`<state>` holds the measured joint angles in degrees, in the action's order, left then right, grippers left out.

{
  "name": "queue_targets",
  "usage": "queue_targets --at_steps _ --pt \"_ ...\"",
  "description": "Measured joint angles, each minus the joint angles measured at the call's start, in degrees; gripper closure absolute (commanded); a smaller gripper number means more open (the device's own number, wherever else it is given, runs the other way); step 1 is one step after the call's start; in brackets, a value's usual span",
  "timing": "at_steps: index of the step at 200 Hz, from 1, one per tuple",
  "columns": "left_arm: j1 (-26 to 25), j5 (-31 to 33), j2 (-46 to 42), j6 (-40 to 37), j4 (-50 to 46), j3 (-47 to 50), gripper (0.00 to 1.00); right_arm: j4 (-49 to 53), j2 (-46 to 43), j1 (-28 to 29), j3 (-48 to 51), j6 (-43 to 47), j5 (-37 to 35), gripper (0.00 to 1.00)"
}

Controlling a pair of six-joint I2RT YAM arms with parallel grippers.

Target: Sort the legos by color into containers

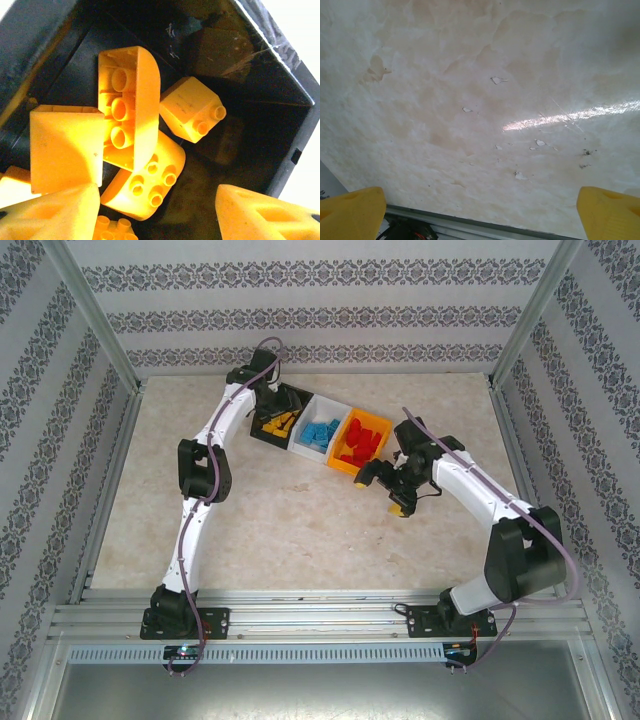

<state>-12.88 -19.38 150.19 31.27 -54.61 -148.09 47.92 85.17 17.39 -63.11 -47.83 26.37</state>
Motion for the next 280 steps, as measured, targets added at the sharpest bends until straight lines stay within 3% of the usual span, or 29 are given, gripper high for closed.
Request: queue_targets --at_steps 55,75,87,104,151,207,237,280 --pt "-0.81 -0.02 -6.19 -1.57 -2.21 0.11 0.27 -0.17 -2.03 0.00 0.46 -0.17 0.00 0.02" --pt "-0.90 0.11 -10.78 -2.60 -3.65 0.11 0.16 -0.44 -2.32 -0.04 0.44 -0.17 0.02 0.02" --pt "-0.90 0.17 -14.08 -3.45 -4.55 0.48 0.01 -0.85 -2.32 -0.04 0.35 -0.15 0.07 0.02" --pt "-0.90 0.39 -20.11 -4.61 -5.42 3.48 0.00 -1.25 -2.29 -0.35 -0.26 0.20 0.09 0.02" --pt "-0.90 2.08 -43.54 -6.49 -3.96 28.37 0.00 -4.09 -1.79 -1.53 -5.99 2.97 -0.13 0.02" --pt "-1.03 4.44 -74.58 -3.80 11.47 66.38 0.00 -12.92 -3.13 -2.29 -9.79 10.43 -5.40 0.02" --pt "-1.05 9.60 -83.30 -2.91 15.61 75.08 0.00 -24.96 -10.69 -2.12 -3.85 18.01 -10.67 0.02" --pt "-1.03 20.85 -90.64 -3.45 21.97 86.77 0.00 -44.78 -23.21 -1.01 11.04 35.50 -18.47 0.02"
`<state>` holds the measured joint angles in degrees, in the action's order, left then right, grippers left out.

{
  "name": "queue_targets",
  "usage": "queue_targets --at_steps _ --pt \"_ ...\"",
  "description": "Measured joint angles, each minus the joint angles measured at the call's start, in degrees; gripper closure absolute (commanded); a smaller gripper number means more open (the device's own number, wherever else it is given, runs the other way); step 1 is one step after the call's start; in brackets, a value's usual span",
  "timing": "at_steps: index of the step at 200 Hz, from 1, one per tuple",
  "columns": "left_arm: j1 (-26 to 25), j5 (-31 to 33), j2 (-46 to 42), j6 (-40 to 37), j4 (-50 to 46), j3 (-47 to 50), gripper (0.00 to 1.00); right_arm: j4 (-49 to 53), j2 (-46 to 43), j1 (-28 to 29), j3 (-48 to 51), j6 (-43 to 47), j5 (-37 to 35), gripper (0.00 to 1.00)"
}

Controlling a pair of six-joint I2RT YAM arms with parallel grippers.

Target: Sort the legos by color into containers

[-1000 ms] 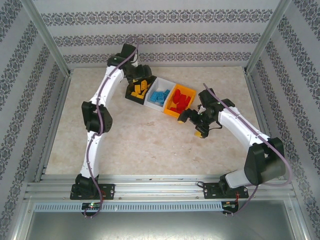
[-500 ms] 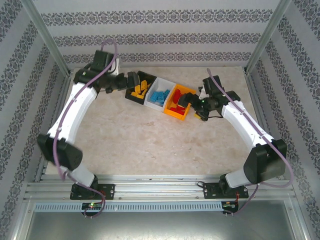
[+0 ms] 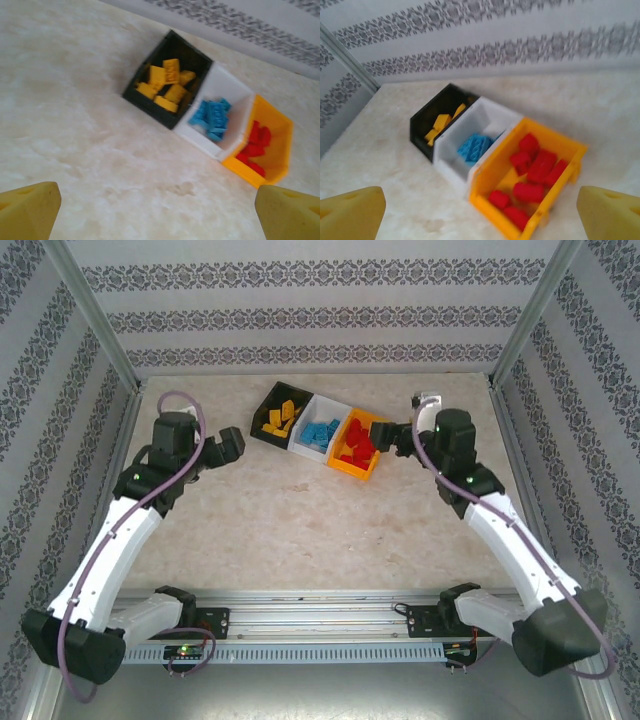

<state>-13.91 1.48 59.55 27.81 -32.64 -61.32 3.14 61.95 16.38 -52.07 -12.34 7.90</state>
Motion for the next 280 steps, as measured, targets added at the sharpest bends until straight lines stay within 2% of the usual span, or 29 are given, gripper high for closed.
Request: queue_targets --at_steps 22,53,93,153,178,225,280 --pt "0.00 3.89 -6.14 -1.53 5.79 10.40 0.00 -3.74 -2.19 -1.42 5.25 4.42 -5.07 0.02" --pt "-0.02 7.74 -14.91 -4.55 14.71 23.19 0.00 -8.74 -3.08 -6.54 12.55 7.17 -10.01 0.02" --pt "-0.02 12.26 -18.69 -6.82 22.18 30.80 0.00 -16.55 2.67 -12.55 18.97 8.68 -11.96 0.02" --pt "0.15 18.64 -14.01 -10.73 25.90 30.88 0.00 -30.38 16.90 -15.80 24.06 9.35 -11.65 0.02" --pt "2.34 20.28 -12.02 -12.41 26.99 30.88 0.00 -36.06 20.57 -15.80 24.96 9.40 -11.21 0.02" --pt "8.81 20.98 -4.17 -15.30 36.70 33.00 0.00 -46.34 23.02 -15.80 28.63 9.77 -9.92 0.02" --pt "10.71 17.77 11.63 -18.69 49.90 33.81 0.00 -50.34 24.09 -15.80 29.38 9.79 -9.31 0.02"
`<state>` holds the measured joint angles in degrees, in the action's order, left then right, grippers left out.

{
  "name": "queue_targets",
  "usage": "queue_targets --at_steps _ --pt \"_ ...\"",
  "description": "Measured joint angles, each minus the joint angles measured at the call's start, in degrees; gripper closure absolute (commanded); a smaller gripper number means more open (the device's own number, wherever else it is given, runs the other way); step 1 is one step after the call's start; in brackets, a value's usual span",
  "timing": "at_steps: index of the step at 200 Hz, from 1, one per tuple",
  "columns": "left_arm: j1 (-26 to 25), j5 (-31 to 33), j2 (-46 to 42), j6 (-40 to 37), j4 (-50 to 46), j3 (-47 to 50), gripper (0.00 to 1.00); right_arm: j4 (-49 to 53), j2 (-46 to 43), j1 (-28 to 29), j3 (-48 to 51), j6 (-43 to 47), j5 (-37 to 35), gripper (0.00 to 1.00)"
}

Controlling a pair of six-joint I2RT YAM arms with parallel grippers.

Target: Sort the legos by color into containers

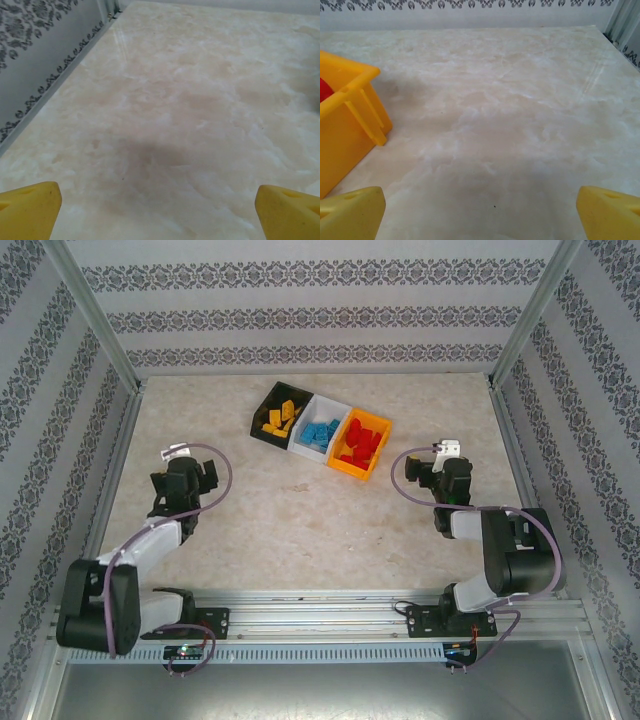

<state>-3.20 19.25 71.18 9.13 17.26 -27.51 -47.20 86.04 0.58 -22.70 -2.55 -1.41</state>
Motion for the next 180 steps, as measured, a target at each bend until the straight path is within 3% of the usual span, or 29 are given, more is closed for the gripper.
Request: queue_targets --at_steps 69,108,160,180 --pt "2.54 -6.67 18.56 -3.39 8.83 -5.27 0.00 -0.31 0.00 -0.11 0.00 -0.02 0.81 0.02" --pt "2.60 -8.85 19.15 -4.31 11.39 -6.19 0.00 -0.31 0.00 -0.11 0.00 -0.02 0.83 0.02" --pt "3.85 -13.88 18.40 -5.27 31.54 8.68 0.00 -0.31 0.00 -0.11 0.00 -0.02 0.83 0.02" --pt "4.35 -14.67 19.30 -5.27 34.36 10.14 0.00 -0.31 0.00 -0.11 0.00 0.00 0.83 0.02"
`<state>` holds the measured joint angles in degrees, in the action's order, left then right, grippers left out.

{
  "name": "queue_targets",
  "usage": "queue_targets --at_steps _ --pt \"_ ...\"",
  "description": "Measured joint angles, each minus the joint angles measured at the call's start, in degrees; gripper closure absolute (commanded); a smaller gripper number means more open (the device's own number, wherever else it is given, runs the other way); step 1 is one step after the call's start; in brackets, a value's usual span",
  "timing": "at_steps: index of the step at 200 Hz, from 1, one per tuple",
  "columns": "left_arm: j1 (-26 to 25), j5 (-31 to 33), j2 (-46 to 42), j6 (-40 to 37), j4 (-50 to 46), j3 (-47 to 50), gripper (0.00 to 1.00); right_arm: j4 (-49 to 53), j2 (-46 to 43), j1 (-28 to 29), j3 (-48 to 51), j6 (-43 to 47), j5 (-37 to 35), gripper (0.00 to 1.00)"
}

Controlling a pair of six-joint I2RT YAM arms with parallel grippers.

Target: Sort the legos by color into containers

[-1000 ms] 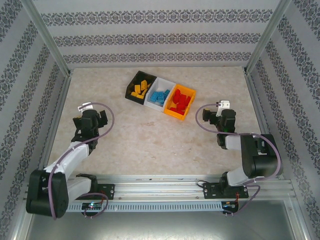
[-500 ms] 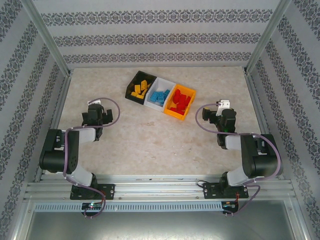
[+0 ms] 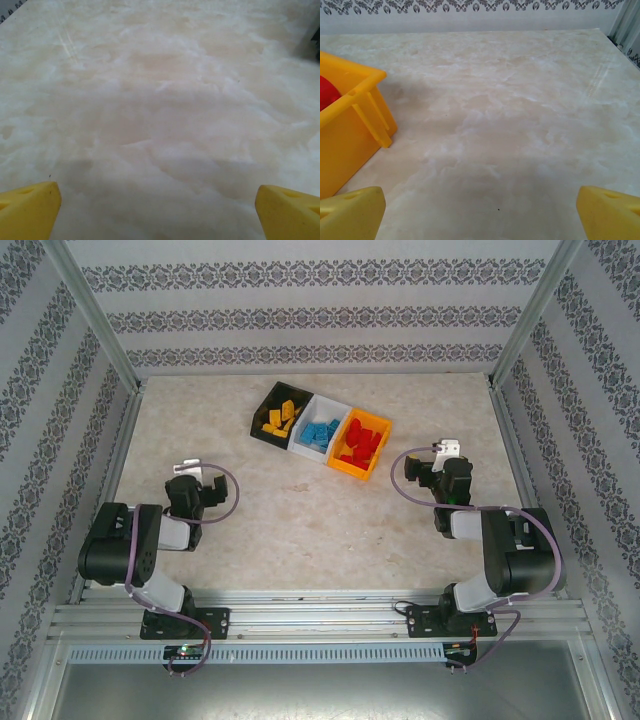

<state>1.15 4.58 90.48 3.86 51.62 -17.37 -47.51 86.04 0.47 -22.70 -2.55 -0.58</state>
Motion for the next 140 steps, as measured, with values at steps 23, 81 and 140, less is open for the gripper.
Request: queue_targets --at_steps 23,81,140 --pt "0.00 -0.09 0.04 -0.04 1.86 -1.31 0.00 0.00 0.00 0.00 0.00 0.00 0.02 0.02" --pt "-0.02 -0.07 0.04 -0.26 3.34 -2.16 0.00 -6.36 -0.11 1.95 5.77 2.84 1.25 0.02" --pt "-0.02 -0.13 0.04 -0.63 3.30 -2.19 0.00 -3.67 0.37 0.26 0.79 2.29 -0.07 0.02"
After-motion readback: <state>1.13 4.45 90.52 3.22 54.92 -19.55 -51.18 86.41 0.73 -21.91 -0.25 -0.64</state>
